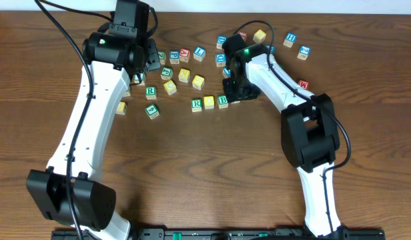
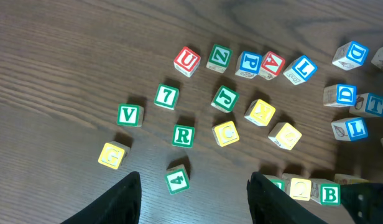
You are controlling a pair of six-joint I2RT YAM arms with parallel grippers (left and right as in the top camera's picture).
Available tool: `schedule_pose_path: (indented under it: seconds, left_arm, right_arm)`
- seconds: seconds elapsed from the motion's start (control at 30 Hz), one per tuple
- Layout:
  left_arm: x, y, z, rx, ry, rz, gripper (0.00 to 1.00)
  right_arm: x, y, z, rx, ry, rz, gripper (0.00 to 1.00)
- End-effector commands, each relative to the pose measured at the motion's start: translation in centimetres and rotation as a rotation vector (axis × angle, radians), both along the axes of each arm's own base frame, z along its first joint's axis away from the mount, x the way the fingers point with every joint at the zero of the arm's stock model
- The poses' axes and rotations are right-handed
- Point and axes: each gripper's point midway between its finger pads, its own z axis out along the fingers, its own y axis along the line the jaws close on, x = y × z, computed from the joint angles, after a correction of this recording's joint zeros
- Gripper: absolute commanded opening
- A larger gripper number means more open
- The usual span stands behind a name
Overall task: Spell out ROBOT
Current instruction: 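Carry the yellow O block and place it right of B, then move the right gripper to the blue T block and grasp it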
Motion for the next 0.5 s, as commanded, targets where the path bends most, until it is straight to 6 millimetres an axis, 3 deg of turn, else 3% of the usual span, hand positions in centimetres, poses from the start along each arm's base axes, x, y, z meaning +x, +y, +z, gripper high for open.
schedule_pose_path:
  seconds: [0.0,0.2,0.47]
  left_arm:
    - [0.0,0.2,0.3,0.003,-0.007,0.000,0.54]
    - [0.0,0.2,0.3,0.003,-0.007,0.000,0.55]
    - [0.0,0.2,0.3,0.003,-0.007,0.000,0.55]
  right_arm:
    - [2.4,0.3,6.4,0.073,-0.149,-0.013,0.48]
    - [5.5,0.6,10.1,0.133,-0.295,-0.101,0.51]
    - [11.0,0.0,10.0,0.136,-0.495,-0.329,0.51]
